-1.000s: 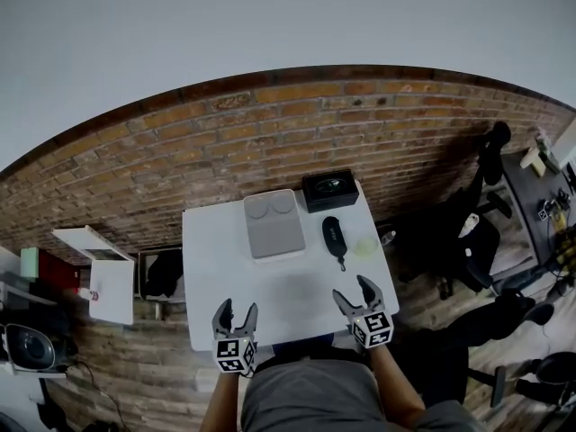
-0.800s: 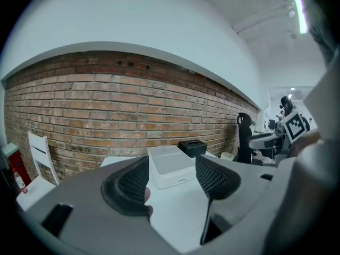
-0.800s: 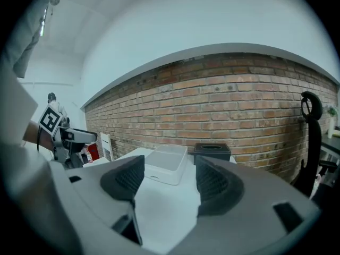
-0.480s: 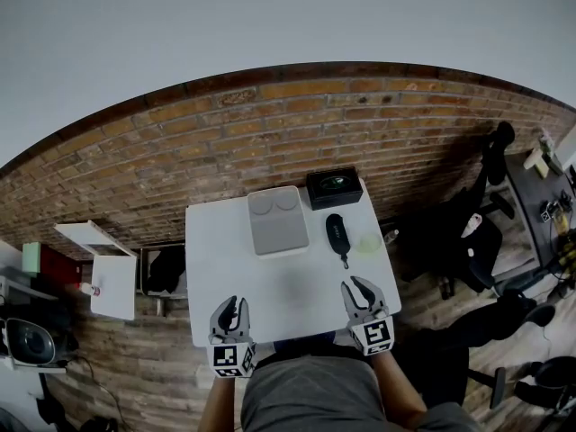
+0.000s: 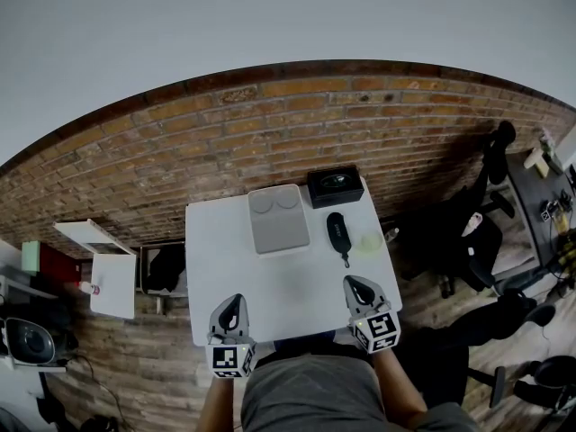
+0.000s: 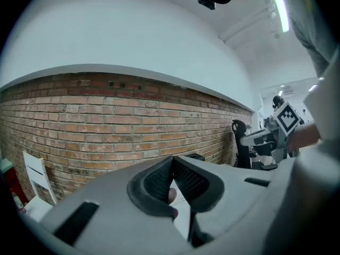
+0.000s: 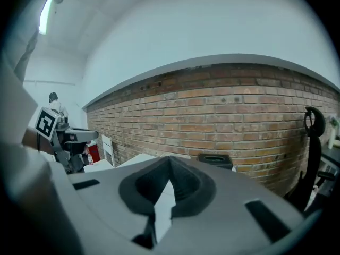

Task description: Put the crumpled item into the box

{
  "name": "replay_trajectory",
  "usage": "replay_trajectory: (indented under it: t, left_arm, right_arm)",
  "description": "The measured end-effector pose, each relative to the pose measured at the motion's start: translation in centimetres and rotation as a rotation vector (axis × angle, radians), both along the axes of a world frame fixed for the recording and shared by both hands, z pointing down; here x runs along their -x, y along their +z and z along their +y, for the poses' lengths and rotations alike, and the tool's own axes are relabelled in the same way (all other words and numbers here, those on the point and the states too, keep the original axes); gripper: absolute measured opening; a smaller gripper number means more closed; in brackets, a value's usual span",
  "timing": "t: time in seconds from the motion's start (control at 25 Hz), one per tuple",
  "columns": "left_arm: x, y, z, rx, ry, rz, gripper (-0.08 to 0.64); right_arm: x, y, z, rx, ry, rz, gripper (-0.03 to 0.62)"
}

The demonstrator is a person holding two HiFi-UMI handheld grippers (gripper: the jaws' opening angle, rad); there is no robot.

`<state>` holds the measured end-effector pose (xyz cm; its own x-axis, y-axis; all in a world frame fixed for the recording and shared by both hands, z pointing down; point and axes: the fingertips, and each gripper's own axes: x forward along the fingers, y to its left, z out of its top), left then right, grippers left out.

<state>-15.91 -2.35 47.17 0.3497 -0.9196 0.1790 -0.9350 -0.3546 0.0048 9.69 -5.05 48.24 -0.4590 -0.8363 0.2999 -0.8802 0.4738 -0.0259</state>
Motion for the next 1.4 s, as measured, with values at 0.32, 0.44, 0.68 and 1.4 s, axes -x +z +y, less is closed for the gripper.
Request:
replay_trajectory:
  t: [0.32, 0.44, 0.68, 1.4]
  left_arm:
    - [0.3, 0.0, -0.1, 0.014, -0.002, 0.003, 0.005]
    - [0.3, 0.3, -0.2, 0.022, 0.000, -0.002, 0.005]
    - [0.6, 0.9, -0.1, 0.053, -0.007, 0.005, 0.005]
    - [-0.1, 0.9, -0.9, 0.067, 0.025, 0.022, 0.005]
  right_arm:
    - [0.2, -0.1, -0.1, 0.036, 0.002, 0.001, 0.003]
    - [0.6, -0.4, -0.3, 0.022, -0.025, 0.019, 0.003]
    - [1.1, -0.7, -0.2, 0.027, -0.039, 0.025, 0.003]
    - [1.8, -1.1, -0.5, 0.028, -0.080, -0.013, 0.003]
